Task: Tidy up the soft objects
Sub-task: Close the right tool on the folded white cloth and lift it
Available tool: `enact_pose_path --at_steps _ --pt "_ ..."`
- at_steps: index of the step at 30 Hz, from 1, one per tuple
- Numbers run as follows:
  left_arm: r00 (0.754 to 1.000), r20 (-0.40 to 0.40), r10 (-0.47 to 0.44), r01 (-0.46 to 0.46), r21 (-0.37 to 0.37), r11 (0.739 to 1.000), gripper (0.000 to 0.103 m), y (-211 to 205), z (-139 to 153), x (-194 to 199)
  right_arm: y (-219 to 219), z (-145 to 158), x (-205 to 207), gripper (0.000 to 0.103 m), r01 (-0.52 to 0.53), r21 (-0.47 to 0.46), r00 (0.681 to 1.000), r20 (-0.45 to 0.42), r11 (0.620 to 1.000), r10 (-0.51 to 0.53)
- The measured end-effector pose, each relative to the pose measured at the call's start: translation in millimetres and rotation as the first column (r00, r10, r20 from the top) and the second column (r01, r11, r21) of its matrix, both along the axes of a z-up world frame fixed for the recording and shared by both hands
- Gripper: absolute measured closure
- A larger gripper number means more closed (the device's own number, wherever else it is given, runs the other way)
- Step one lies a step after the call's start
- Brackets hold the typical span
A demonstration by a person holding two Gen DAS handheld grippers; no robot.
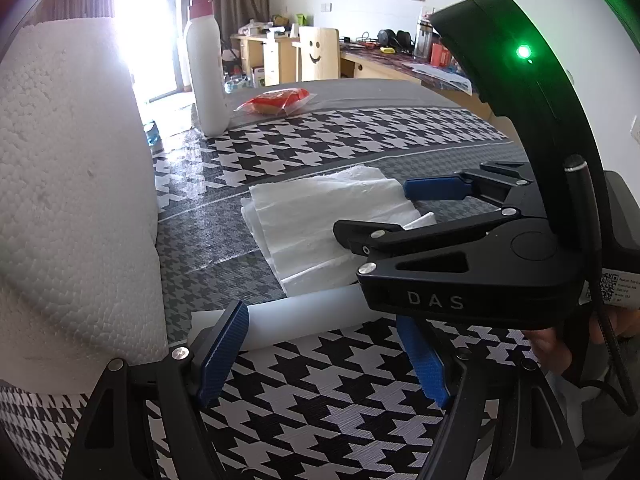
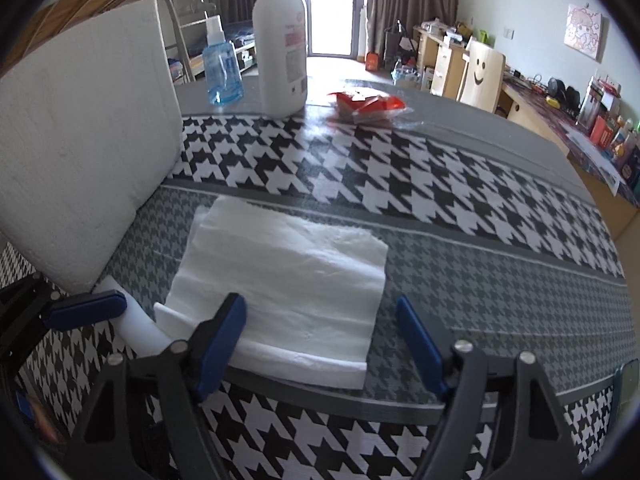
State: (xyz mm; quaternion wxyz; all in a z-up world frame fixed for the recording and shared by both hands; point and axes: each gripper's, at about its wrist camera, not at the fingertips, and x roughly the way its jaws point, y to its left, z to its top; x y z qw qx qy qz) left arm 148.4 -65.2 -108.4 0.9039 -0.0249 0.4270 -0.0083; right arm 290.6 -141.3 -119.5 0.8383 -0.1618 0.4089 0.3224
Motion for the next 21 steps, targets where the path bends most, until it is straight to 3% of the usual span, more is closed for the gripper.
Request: enact_pose_path --at_steps 4,9,14,21 --pt "1.000 0.000 0.000 0.000 -0.001 1.000 0.026 -1 0 0 2 1 -1 0.032 -0.008 0.000 1.000 0.005 1.000 0.008" --pt "1.000 -0.002 0.000 0.000 0.007 1.000 0.026 -2 -1 0 1 3 -3 0.057 -0.007 0.007 1.000 0.012 1.000 0.007" --pt "1.000 -0.008 -0.004 0.004 0.008 1.000 0.026 -2 1 0 -1 4 -4 0.091 -0.004 0.015 1.000 0.015 1.000 0.004" --pt "1.000 -0.011 -0.001 0.002 0.021 1.000 0.026 -3 1 7 -17 17 -2 0.094 0.015 0.080 1.000 0.020 0.997 -0.016"
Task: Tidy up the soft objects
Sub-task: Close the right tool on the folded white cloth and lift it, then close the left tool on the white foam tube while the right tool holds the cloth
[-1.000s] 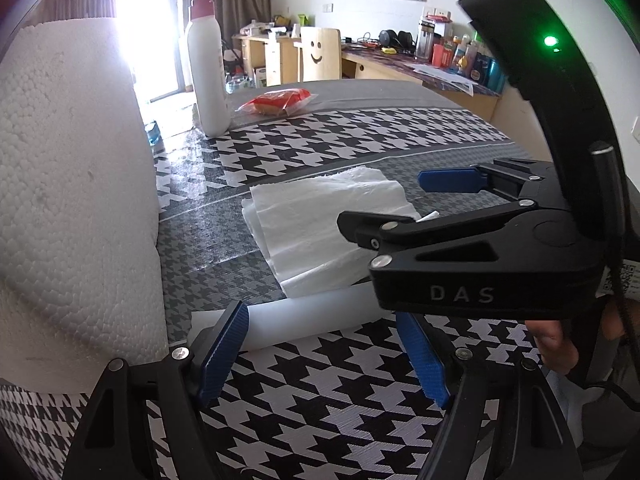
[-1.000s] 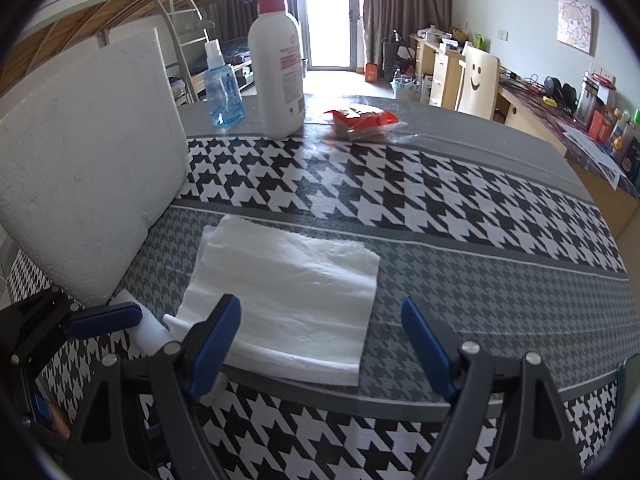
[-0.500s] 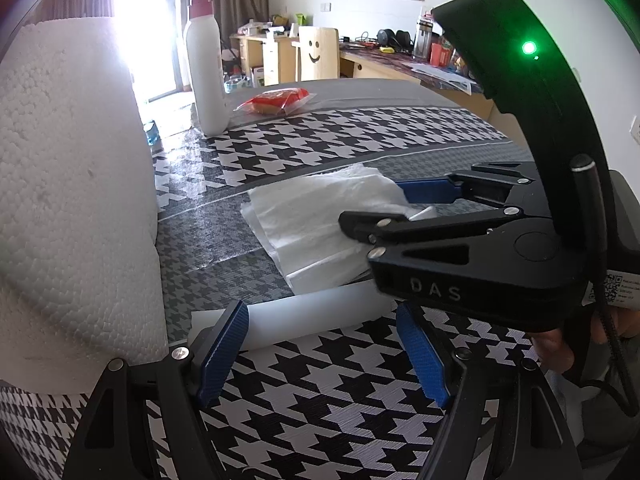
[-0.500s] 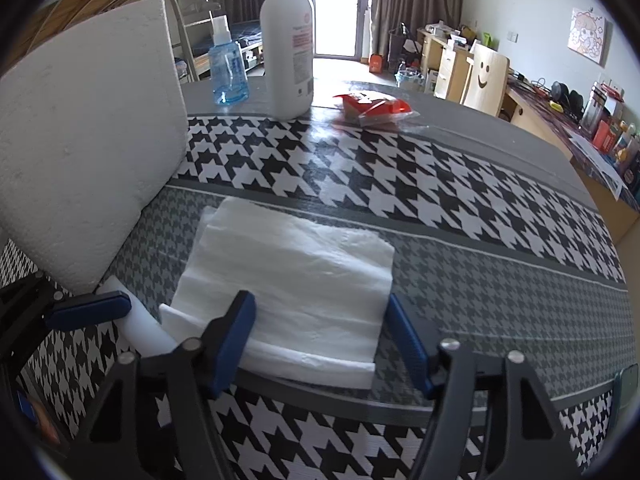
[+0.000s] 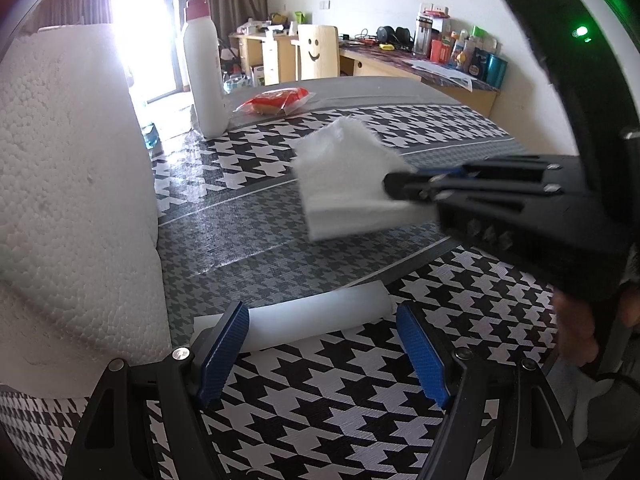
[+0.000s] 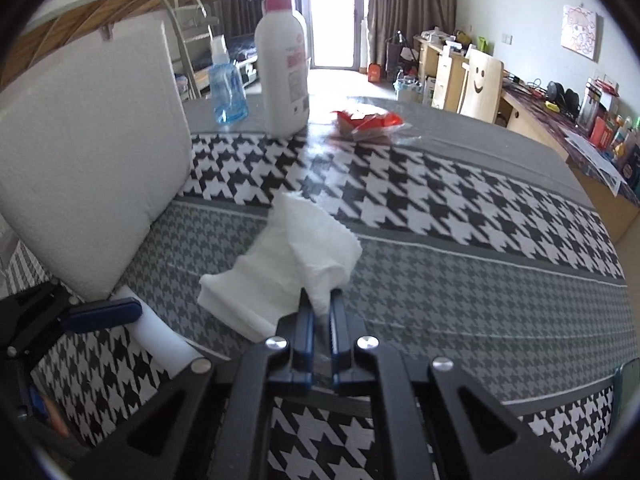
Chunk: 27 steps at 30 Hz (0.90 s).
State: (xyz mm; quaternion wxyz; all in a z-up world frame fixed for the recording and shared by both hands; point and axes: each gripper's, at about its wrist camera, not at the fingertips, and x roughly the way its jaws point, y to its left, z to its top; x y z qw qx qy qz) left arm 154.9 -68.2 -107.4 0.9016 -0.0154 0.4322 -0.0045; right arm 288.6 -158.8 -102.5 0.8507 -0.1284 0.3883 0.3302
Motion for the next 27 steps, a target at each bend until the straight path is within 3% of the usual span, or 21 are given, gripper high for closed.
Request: enact_pose_path --at_steps 17,22,24,25,26,27 --pt "1.000 0.009 -0.022 0.021 0.094 0.995 0.034 -13 -8 12 -29 15 0 0.094 0.069 0.074 0.998 0.002 0.995 -0.069" --pt "0.999 0.010 -0.036 0.035 0.103 0.994 0.042 -9 -7 12 -33 16 -2 0.094 0.075 0.085 0.997 0.001 0.994 -0.076" --pt "0.999 0.009 -0.043 0.042 0.104 0.994 0.051 -9 -6 11 -34 17 -3 0.094 0.077 0.089 0.997 0.002 0.993 -0.078" --pt "0.999 0.016 -0.034 0.032 0.122 0.992 0.061 -8 -6 10 -34 18 -5 0.094 0.078 0.092 0.997 0.004 0.993 -0.079" --pt "1.000 0.020 -0.007 0.004 0.147 0.989 0.078 -5 -6 11 -35 19 -6 0.094 0.079 0.095 0.997 0.006 0.992 -0.080" --pt "1.000 0.021 0.003 -0.006 0.138 0.990 0.083 -1 -5 12 -36 20 -8 0.094 0.080 0.098 0.997 0.007 0.992 -0.081"
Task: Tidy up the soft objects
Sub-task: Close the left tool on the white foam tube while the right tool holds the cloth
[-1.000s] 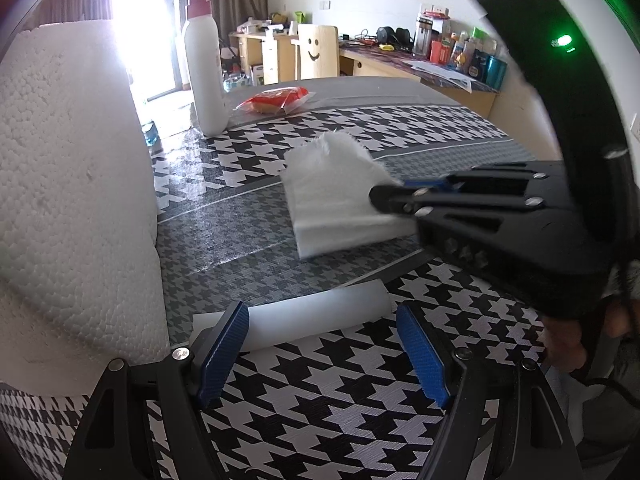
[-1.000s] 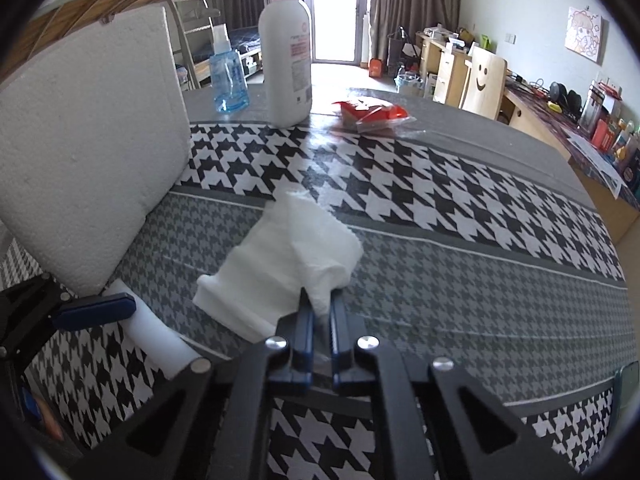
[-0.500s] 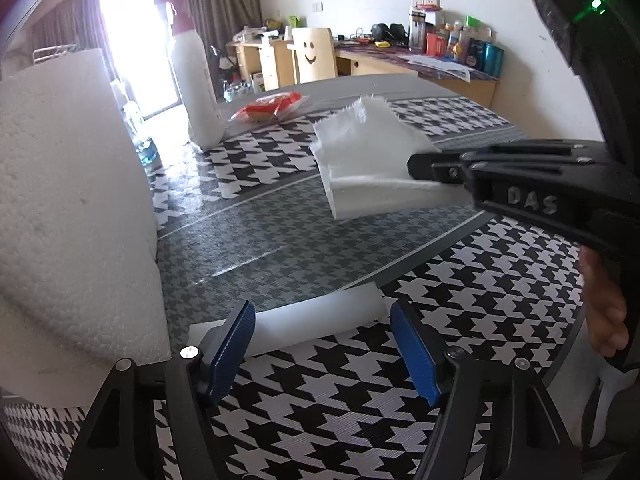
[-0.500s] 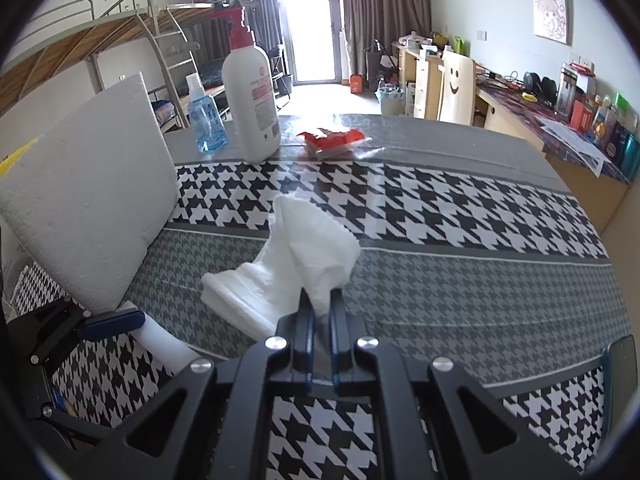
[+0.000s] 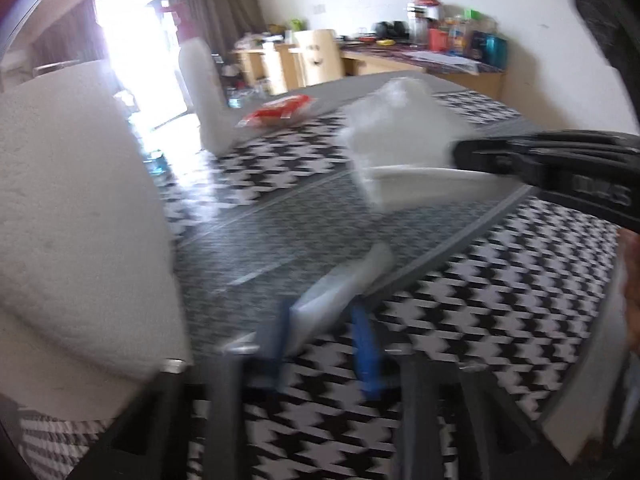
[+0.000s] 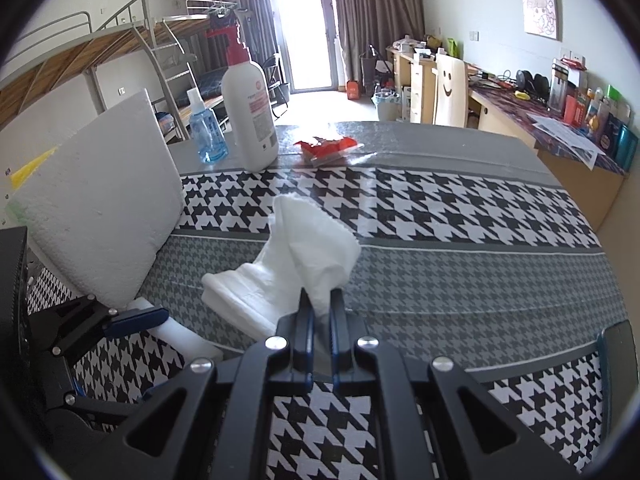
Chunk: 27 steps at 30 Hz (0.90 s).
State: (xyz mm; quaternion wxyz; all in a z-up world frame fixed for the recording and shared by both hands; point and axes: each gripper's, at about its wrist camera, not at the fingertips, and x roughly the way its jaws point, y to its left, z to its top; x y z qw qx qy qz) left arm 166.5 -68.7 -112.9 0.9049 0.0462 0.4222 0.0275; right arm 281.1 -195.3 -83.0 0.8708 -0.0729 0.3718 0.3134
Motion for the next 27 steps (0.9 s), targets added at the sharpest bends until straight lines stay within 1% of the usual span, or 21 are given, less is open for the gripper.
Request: enact_pose_path --at_steps 1,2,4,8,14,20,27 --pt "1.000 -0.001 0.003 -0.003 -0.019 1.000 0.084 4 1 0 -1 1 -1 0.094 0.001 0.004 1.000 0.001 1.000 -0.001" --pt "1.000 0.000 0.004 -0.004 -0.029 1.000 0.086 7 2 -1 -2 2 -2 0.094 0.002 0.005 1.000 0.003 1.000 -0.002" --pt "1.000 0.001 0.000 0.000 -0.041 0.999 0.087 9 3 -2 -2 4 -4 0.094 0.005 0.009 1.000 0.009 1.000 -0.005" --pt "1.000 0.015 -0.017 0.018 -0.057 0.998 0.088 8 6 -9 -3 8 -7 0.094 0.008 0.015 1.000 0.020 1.000 -0.008" --pt "0.999 0.037 -0.039 0.042 -0.078 0.996 0.093 6 15 -20 -8 16 -11 0.094 0.021 0.027 0.999 0.037 0.999 -0.022" --pt "0.995 0.072 -0.069 0.075 -0.080 0.994 0.093 1 28 -34 -11 20 -19 0.094 0.026 0.034 0.998 0.053 0.999 -0.028" --pt "0.989 0.122 -0.079 0.088 -0.078 0.993 0.093 3 46 -47 -15 32 -29 0.094 0.032 0.055 0.996 0.081 0.998 -0.037"
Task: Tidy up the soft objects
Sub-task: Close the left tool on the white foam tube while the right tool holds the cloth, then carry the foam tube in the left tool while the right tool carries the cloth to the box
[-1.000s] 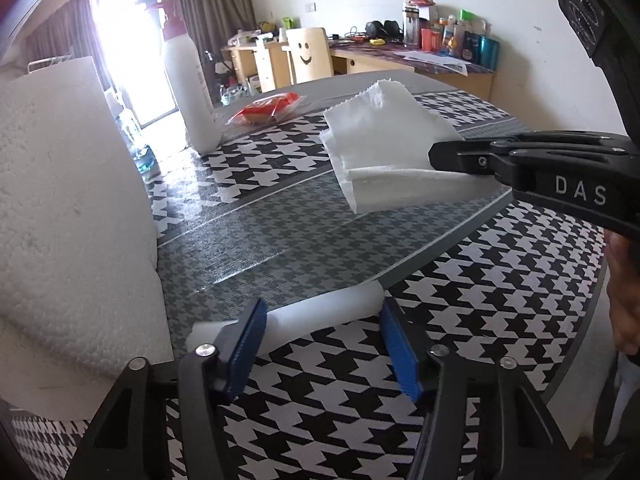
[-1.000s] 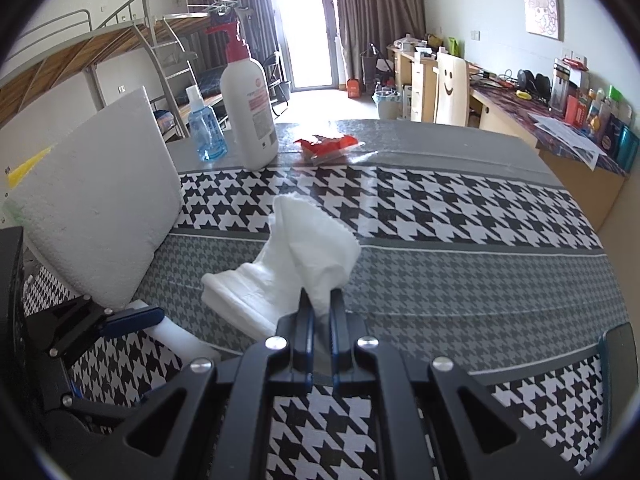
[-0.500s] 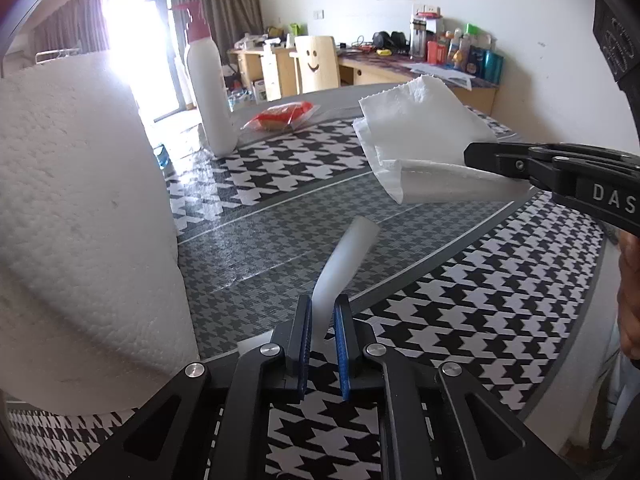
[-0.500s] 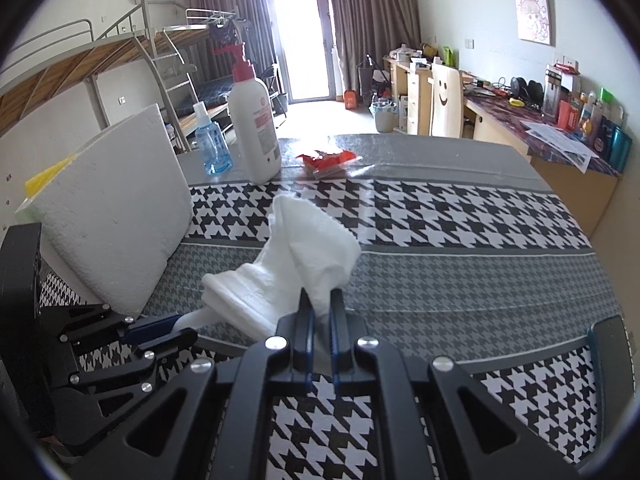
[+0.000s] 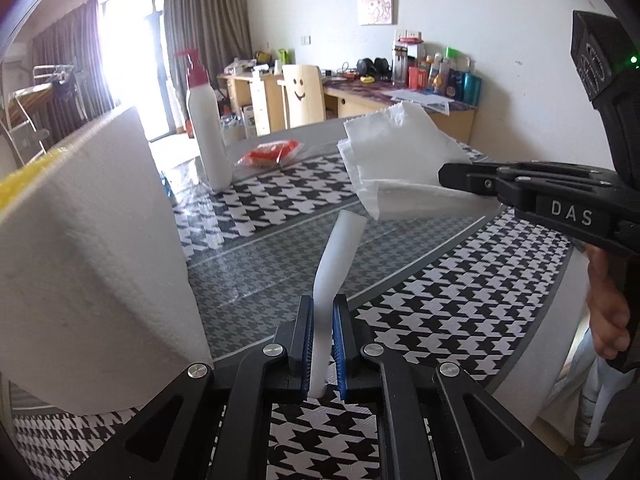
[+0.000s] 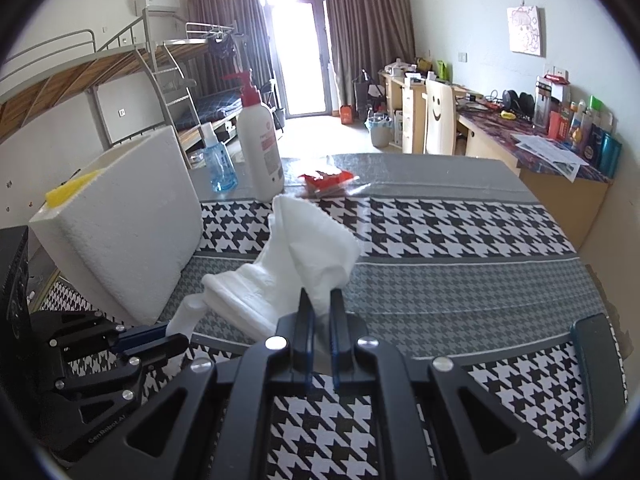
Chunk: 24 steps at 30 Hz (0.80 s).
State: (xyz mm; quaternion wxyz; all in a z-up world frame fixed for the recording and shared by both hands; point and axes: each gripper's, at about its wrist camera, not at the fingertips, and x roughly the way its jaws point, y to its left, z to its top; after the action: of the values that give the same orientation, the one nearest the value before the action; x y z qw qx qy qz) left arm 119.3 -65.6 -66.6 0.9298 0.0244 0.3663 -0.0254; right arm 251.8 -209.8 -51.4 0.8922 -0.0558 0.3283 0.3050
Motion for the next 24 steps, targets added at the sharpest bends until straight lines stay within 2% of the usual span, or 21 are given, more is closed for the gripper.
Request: enact_pose_path --at_steps 24 --pt "0.991 0.136 -0.013 0.016 -0.023 1.000 0.093 11 43 -23 -1 28 -9 0.094 0.014 0.053 0.997 0.077 0.998 -0.018"
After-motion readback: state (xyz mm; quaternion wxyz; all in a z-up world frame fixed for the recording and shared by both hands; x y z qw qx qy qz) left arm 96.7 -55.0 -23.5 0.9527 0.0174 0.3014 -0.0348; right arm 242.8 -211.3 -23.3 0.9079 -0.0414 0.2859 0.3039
